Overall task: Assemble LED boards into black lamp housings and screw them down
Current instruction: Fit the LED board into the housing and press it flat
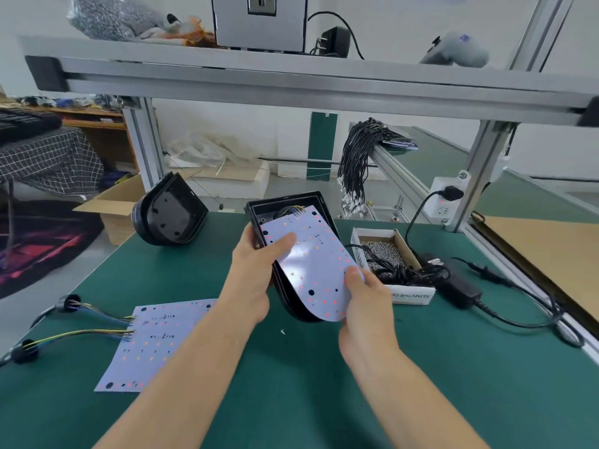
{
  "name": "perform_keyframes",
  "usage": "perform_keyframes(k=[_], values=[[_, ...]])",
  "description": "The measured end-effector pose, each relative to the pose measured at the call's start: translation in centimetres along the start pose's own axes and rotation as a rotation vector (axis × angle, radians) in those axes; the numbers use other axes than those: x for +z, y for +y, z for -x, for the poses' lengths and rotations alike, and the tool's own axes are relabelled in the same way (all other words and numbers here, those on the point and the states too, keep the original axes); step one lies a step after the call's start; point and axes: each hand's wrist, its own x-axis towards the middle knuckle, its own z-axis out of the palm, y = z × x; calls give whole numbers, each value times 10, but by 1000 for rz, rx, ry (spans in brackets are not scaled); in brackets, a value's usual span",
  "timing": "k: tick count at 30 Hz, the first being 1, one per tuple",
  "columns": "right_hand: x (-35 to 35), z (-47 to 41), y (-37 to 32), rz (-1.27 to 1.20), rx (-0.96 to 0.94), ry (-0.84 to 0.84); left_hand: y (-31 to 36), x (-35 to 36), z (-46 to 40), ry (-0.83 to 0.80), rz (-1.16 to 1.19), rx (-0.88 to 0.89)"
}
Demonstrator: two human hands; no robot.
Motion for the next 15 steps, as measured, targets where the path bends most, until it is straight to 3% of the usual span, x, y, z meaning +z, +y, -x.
perform_keyframes(k=[7, 9, 12, 13, 15], values=[[3, -3, 5, 32, -57, 32, -2, 0, 6, -93, 34, 9], [0, -6, 5, 306, -200, 19, -1, 0, 4, -48, 39, 24], [-15, -10, 0, 981, -473, -78, 5, -7, -1, 3, 23, 59], [-19, -9, -1, 1110, -554, -66, 7, -9, -2, 9, 22, 59], [-22, -6, -4, 1098, -688, -47, 8, -13, -2, 32, 39, 30]])
